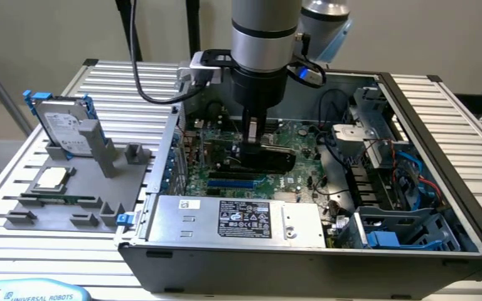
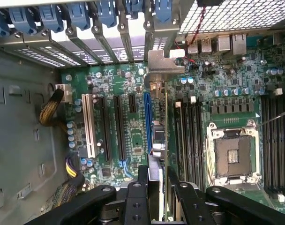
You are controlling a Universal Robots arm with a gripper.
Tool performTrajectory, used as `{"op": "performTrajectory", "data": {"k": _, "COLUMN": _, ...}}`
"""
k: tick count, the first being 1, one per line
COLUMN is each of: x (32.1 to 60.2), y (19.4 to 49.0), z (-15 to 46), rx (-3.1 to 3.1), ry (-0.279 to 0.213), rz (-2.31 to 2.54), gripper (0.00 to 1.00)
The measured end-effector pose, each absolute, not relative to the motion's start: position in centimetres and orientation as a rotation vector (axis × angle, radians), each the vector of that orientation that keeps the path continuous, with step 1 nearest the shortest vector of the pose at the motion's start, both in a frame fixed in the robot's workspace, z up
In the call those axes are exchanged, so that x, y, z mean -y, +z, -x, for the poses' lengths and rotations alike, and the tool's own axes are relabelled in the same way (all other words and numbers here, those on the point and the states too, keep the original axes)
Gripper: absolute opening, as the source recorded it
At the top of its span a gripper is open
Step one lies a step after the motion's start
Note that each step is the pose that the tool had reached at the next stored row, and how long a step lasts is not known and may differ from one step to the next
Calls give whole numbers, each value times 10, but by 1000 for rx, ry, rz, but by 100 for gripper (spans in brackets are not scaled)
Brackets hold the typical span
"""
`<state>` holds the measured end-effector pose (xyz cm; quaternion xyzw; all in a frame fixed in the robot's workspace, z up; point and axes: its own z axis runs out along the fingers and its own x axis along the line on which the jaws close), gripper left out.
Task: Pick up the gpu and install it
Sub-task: 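Insert the gpu into the slot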
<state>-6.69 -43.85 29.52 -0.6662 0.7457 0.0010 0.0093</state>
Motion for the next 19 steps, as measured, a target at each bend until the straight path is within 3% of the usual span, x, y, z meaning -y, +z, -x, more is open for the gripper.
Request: {"op": "performTrajectory", "data": {"k": 19, "x": 449, "y": 279, "z": 96, "rx": -2305, "ry": 4, "rz": 2107, "gripper": 27}}
